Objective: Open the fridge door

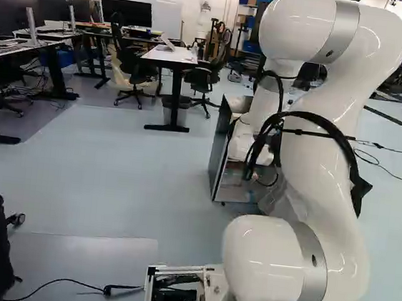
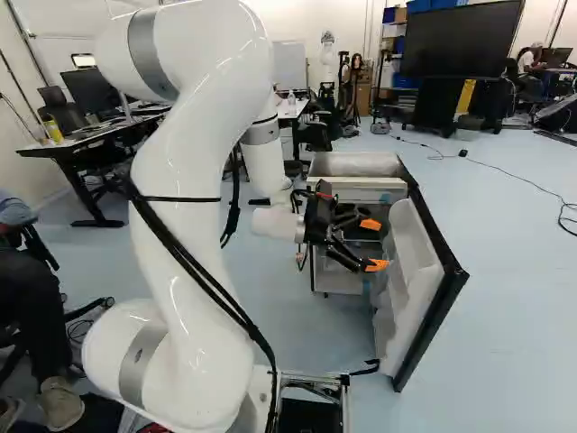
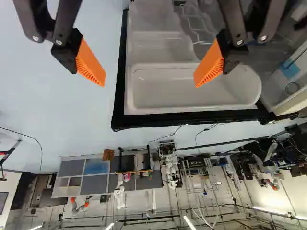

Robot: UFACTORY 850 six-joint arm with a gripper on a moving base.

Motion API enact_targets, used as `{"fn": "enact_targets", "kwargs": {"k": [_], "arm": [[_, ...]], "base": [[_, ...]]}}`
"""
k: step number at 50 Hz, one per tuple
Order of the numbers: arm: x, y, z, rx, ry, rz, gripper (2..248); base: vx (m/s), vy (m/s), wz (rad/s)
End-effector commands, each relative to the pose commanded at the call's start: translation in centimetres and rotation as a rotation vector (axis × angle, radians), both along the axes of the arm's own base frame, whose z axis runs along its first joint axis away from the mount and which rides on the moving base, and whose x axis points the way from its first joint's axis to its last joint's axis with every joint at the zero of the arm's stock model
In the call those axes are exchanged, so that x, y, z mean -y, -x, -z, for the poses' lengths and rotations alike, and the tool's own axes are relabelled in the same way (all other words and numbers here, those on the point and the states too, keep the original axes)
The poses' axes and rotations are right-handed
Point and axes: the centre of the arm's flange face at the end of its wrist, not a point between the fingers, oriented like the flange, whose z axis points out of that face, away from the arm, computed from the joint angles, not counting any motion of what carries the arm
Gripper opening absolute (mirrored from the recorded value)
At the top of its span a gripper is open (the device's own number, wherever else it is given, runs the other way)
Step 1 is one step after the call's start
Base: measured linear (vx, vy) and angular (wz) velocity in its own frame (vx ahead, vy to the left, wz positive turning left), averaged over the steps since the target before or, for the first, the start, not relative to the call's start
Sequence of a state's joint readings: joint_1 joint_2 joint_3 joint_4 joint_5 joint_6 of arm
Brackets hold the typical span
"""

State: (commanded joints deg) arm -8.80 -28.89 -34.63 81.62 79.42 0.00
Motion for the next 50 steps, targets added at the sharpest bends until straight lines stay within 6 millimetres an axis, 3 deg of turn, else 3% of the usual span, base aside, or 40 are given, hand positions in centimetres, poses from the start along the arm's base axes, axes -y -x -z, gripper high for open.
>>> {"fn": "enact_targets", "kwargs": {"k": [50], "arm": [[-0.55,-0.06,-0.76,0.009,-0.013,-0.090,247]], "base": [[0.000,0.000,0.000]]}}
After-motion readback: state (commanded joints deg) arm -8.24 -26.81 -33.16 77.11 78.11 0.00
